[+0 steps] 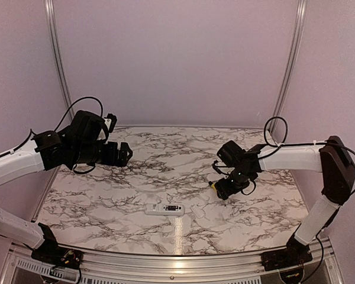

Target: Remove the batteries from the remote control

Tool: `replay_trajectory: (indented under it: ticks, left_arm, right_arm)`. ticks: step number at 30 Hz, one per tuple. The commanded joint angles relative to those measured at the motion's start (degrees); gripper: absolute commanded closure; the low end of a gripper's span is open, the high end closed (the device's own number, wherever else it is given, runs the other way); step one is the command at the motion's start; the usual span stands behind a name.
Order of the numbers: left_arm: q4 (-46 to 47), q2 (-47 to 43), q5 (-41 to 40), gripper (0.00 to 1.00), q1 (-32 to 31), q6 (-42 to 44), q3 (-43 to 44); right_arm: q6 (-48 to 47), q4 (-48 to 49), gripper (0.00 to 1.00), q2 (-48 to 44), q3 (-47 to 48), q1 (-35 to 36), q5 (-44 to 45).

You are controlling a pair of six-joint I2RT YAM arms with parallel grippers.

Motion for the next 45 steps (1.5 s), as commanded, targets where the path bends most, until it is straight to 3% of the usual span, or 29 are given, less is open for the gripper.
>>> replay_trajectory:
  ticks: [1, 14, 31, 38, 45]
  left_arm:
    - [1.80, -2.03, 0.61, 0.01, 0.37, -3.04, -3.25]
    - [2.75, -2.67, 3.12, 0.01, 0.39, -3.96, -5.11]
    - [2.66, -0.34, 3.59, 0.01, 0.34, -2.48, -2.28]
    - [3.60, 0.78, 7.07, 0.01, 0.37, -2.80, -0.86]
    - [6.51, 3.64, 19.16, 0.01, 0.42, -2.30, 1.40]
  right_arm:
    - [-1.42, 3.84, 0.30, 2.04, -0.33, 0.48, -2.11]
    - [-3.10, 6.80, 0.53, 6.59, -0.07, 0.43, -4.69]
    - [-2.86, 6.93, 1.00, 5.63, -2.08, 0.43, -5.38]
    - [-3.69, 4.36, 1.00, 1.37, 1.36, 0.52, -5.56]
    - [-4.92, 4.11, 1.00, -5.65, 3.78, 0.52, -10.31]
